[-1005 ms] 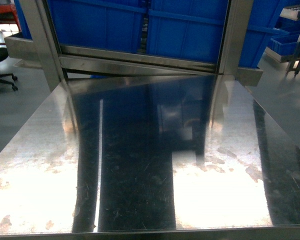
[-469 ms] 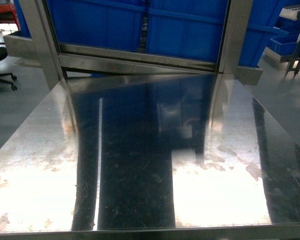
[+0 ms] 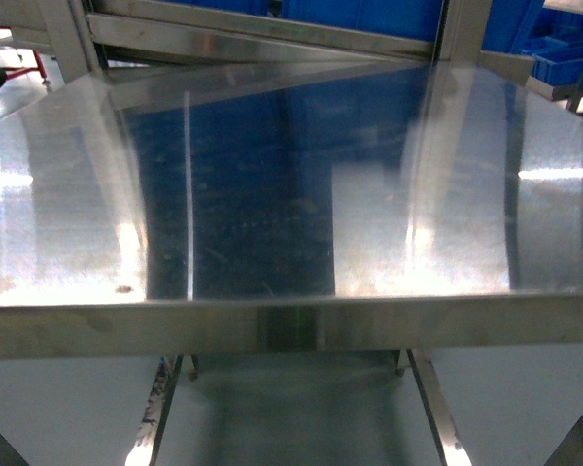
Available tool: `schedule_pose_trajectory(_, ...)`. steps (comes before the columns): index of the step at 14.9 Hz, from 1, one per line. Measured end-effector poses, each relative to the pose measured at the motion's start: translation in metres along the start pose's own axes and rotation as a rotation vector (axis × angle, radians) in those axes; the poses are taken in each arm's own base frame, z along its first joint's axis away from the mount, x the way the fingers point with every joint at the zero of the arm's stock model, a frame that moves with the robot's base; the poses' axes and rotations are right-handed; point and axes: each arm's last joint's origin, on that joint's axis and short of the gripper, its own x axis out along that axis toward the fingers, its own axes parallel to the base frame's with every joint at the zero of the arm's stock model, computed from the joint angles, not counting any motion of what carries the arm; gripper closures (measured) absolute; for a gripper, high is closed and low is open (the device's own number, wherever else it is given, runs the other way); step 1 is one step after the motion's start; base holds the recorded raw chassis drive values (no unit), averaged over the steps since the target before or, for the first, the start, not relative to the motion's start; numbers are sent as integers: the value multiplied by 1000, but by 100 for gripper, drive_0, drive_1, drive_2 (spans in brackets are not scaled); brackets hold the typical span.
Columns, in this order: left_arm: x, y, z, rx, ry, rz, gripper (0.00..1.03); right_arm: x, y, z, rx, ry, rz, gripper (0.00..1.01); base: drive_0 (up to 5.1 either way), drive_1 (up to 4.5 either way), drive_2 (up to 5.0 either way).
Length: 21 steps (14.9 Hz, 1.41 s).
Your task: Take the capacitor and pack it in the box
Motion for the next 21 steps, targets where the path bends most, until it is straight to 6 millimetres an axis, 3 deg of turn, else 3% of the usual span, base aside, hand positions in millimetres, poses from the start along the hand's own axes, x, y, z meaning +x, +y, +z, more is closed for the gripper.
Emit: schedule_pose_trajectory(21,0,0,0,0,2,0,59,0,0,0,1,2,0,3,0,0,0)
